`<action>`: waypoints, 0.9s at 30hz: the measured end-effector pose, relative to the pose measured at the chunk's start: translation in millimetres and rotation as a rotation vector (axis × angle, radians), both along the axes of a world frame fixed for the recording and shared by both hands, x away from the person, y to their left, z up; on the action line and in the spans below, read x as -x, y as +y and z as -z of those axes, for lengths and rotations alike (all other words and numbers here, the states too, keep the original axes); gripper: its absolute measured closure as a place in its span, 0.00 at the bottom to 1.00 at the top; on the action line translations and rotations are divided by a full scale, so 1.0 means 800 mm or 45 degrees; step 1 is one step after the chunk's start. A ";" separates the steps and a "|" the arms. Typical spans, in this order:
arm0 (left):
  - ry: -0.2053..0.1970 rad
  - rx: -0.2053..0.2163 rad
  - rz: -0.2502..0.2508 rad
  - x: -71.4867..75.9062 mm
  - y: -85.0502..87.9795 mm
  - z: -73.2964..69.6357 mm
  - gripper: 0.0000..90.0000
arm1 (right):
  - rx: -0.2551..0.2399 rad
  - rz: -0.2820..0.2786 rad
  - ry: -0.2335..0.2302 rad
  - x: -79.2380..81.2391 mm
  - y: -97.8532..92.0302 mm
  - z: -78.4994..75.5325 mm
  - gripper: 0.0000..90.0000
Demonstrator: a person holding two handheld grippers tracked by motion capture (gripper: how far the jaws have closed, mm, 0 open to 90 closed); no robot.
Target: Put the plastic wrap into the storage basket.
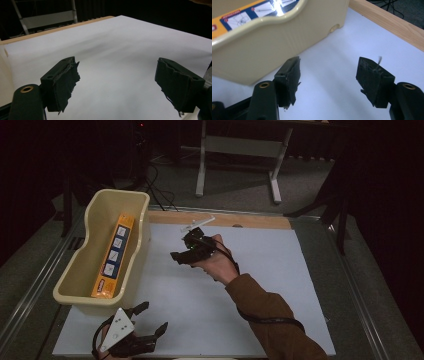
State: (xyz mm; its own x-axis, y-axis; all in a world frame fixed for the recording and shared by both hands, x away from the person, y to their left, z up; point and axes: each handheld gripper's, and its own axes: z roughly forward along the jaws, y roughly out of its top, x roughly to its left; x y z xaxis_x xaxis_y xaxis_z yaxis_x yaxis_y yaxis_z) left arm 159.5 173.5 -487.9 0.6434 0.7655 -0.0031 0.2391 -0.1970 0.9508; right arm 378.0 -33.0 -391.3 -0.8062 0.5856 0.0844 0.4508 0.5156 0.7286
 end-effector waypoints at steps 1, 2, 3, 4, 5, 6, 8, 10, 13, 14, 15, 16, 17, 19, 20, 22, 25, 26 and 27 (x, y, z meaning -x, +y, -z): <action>0.001 -0.004 0.003 -0.001 -0.001 0.000 0.20 | 0.011 -0.015 -0.018 0.002 -0.013 0.002 0.37; 0.003 -0.005 0.003 -0.001 -0.001 0.000 0.20 | 0.017 -0.023 -0.033 0.003 -0.020 0.003 0.36; 0.004 -0.005 0.004 -0.001 -0.001 0.000 0.20 | 0.023 -0.026 -0.038 0.004 -0.026 0.004 0.36; 0.006 -0.005 0.004 -0.001 -0.001 0.000 0.20 | 0.022 -0.026 -0.047 0.005 -0.033 0.004 0.35; 0.006 -0.005 0.004 -0.001 -0.001 0.000 0.20 | 0.022 -0.026 -0.047 0.005 -0.033 0.004 0.35; 0.006 -0.005 0.004 -0.001 -0.001 0.000 0.20 | 0.022 -0.022 -0.052 0.005 -0.040 0.005 0.35; 0.010 -0.005 0.005 -0.003 -0.001 0.000 0.20 | -0.015 -0.020 -0.033 0.008 -0.062 0.006 0.36; 0.008 -0.004 0.007 -0.003 -0.002 -0.001 0.20 | -0.040 -0.021 -0.018 0.011 -0.076 0.007 0.36; 0.011 -0.009 0.007 -0.004 -0.002 -0.001 0.20 | -0.043 -0.012 -0.044 0.018 -0.095 0.010 0.36; 0.013 -0.010 0.008 -0.004 -0.003 -0.001 0.20 | -0.045 -0.013 -0.057 0.019 -0.100 0.011 0.35; 0.015 -0.009 0.005 -0.004 -0.003 0.000 0.20 | -0.043 -0.009 -0.078 0.023 -0.107 0.013 0.35; 0.017 -0.012 0.004 -0.004 -0.003 0.000 0.20 | -0.034 -0.015 -0.104 0.026 -0.114 0.015 0.34; 0.018 -0.012 0.002 -0.005 -0.003 0.000 0.20 | -0.030 -0.019 -0.124 0.029 -0.121 0.018 0.34; 0.020 -0.015 -0.001 -0.005 -0.003 0.000 0.20 | -0.038 -0.005 -0.138 0.037 -0.135 0.025 0.33; 0.020 -0.014 -0.001 -0.005 -0.003 0.000 0.20 | -0.037 -0.007 -0.142 0.041 -0.144 0.031 0.33; 0.023 -0.016 -0.003 -0.006 -0.003 0.000 0.20 | -0.033 0.003 -0.156 0.048 -0.156 0.039 0.32; 0.027 -0.017 -0.005 -0.006 -0.003 0.000 0.20 | -0.037 0.031 -0.176 0.057 -0.177 0.052 0.31; 0.027 -0.017 -0.005 -0.006 -0.003 0.001 0.20 | -0.040 0.050 -0.181 0.061 -0.186 0.056 0.31; 0.027 -0.019 -0.007 -0.006 -0.003 0.001 0.20 | -0.040 0.056 -0.192 0.063 -0.192 0.058 0.31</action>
